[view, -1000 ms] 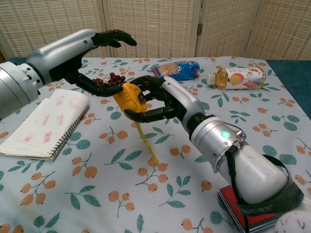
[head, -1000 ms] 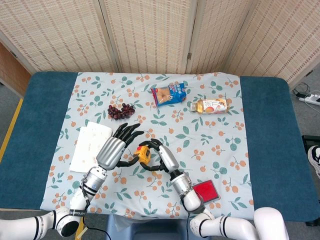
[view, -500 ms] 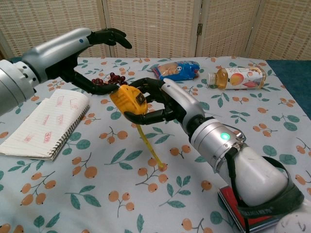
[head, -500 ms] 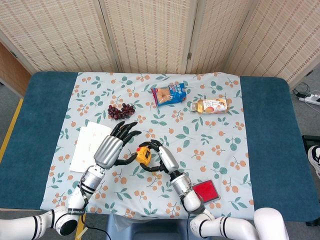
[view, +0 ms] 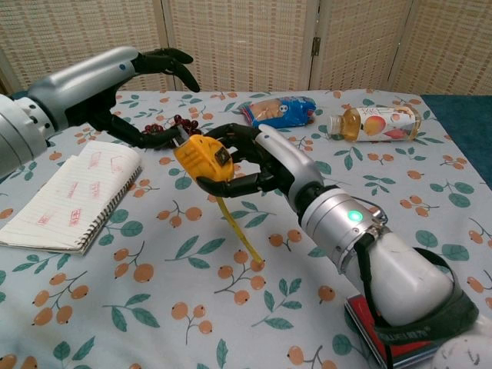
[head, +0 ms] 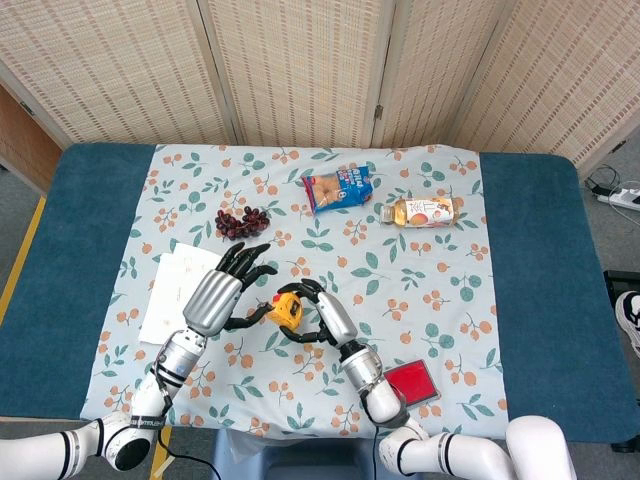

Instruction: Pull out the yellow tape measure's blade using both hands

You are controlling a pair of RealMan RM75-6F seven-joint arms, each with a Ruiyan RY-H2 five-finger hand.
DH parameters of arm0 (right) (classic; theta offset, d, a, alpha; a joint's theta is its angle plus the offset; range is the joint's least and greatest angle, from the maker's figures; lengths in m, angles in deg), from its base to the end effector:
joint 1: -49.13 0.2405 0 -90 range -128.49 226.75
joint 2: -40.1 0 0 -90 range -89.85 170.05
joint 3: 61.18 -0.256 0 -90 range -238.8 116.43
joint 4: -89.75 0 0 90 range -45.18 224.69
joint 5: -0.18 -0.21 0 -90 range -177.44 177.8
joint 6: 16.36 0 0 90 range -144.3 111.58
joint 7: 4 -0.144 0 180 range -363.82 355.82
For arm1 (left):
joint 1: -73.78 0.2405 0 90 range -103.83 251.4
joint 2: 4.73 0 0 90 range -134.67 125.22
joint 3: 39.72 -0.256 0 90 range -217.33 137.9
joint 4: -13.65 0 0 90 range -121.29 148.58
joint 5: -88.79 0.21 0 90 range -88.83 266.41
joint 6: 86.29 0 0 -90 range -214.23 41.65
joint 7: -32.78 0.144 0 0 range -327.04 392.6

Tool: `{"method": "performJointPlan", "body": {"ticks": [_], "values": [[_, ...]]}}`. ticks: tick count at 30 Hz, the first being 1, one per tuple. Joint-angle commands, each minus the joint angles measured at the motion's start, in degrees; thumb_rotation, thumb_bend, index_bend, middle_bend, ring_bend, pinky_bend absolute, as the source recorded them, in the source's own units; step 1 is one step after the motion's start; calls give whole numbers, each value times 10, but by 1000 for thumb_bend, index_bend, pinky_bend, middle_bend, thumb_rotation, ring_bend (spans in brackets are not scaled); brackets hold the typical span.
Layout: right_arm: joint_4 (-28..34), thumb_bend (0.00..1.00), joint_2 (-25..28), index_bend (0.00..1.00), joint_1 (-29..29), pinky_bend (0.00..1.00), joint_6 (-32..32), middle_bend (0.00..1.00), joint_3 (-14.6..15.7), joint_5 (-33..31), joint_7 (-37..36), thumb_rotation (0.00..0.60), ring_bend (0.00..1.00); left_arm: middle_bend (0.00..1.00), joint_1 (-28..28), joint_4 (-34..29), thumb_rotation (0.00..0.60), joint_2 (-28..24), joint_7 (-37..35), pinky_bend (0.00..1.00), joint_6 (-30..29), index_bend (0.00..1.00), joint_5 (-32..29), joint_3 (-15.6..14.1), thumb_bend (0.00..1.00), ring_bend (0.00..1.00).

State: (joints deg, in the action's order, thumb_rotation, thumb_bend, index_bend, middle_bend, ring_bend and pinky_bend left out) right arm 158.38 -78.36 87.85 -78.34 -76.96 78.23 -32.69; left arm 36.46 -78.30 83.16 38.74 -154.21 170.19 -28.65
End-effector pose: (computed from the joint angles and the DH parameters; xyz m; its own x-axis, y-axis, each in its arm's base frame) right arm -0.0681 -0.2948 -0.1223 -0.4963 -0.4507 0.7420 -0.7735 -0.1585 -0.6136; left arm -0.1097 0.3104 0.0161 0.1627 0.1286 0.9783 0.8600 -0.5046 -0.0767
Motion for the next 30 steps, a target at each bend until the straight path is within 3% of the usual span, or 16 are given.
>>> {"method": "performJointPlan", "body": {"ticks": [1,23,30], "values": [[-1,341,0,518,0,89,1,472,0,0,0,600,352,99,0,0,600,-1,-1,0,-1,333,1,0,487,123],[-10,341,0,518,1,88,3,472,-4,0,-6,600,351,132,-2,10,600,-1,6,0,8,549,-6,-8,552,126],[-7,341,16,518,-8,89,-4,472,2,3,3,600,354,166,8,27,600,0,-41,0,-5,576,-5,-5,550,158]]}}
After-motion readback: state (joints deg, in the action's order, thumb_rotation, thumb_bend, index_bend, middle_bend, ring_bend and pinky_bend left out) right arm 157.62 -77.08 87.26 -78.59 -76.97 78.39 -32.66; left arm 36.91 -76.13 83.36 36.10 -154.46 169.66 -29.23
